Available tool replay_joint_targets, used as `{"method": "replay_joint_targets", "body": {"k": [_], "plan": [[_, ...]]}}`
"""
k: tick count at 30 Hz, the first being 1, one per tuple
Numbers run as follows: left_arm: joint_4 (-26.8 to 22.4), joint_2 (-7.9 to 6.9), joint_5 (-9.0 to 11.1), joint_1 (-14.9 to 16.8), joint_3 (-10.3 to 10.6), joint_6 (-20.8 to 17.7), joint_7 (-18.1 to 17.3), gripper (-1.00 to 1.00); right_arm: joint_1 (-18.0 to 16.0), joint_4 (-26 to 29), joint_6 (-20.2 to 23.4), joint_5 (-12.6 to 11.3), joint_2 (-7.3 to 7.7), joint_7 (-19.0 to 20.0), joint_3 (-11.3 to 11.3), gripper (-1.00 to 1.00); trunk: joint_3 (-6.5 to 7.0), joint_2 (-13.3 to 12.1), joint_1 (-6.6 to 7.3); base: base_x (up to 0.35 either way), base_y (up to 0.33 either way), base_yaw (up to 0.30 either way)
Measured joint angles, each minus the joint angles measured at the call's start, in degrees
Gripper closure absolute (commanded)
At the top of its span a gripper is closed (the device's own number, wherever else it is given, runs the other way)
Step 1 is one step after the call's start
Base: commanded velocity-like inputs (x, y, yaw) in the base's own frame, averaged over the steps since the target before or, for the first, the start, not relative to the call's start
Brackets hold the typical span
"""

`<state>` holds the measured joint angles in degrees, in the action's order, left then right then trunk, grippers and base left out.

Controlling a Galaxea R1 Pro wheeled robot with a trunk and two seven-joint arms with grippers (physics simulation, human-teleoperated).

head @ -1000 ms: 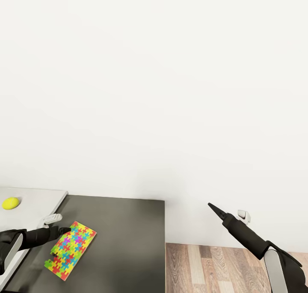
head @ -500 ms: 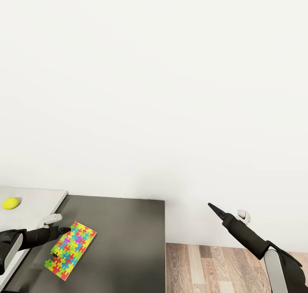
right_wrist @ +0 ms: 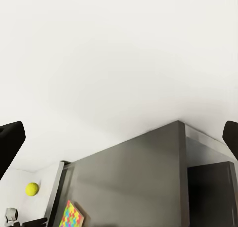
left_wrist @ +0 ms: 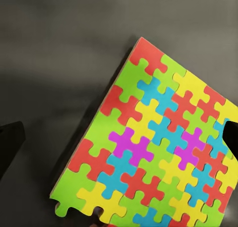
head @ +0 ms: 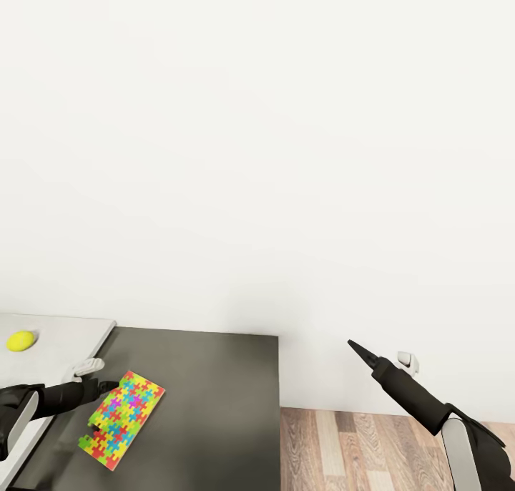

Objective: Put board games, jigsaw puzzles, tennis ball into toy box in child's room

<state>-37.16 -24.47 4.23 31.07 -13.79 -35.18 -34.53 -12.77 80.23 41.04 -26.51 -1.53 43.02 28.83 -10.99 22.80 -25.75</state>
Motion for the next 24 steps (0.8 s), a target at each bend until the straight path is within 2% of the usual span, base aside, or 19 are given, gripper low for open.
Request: {"method": "replay_joint_targets", "body": {"k": [24], "plan": [[0.00, 0.03, 0.00, 0.00, 0.00, 0.00, 0.00, -1.00, 0.00, 0.00, 0.08, 0.00, 0.00, 0.22, 0.03, -1.00, 0.00, 0.00, 0.00, 0.000, 0.002, 0.000]]}}
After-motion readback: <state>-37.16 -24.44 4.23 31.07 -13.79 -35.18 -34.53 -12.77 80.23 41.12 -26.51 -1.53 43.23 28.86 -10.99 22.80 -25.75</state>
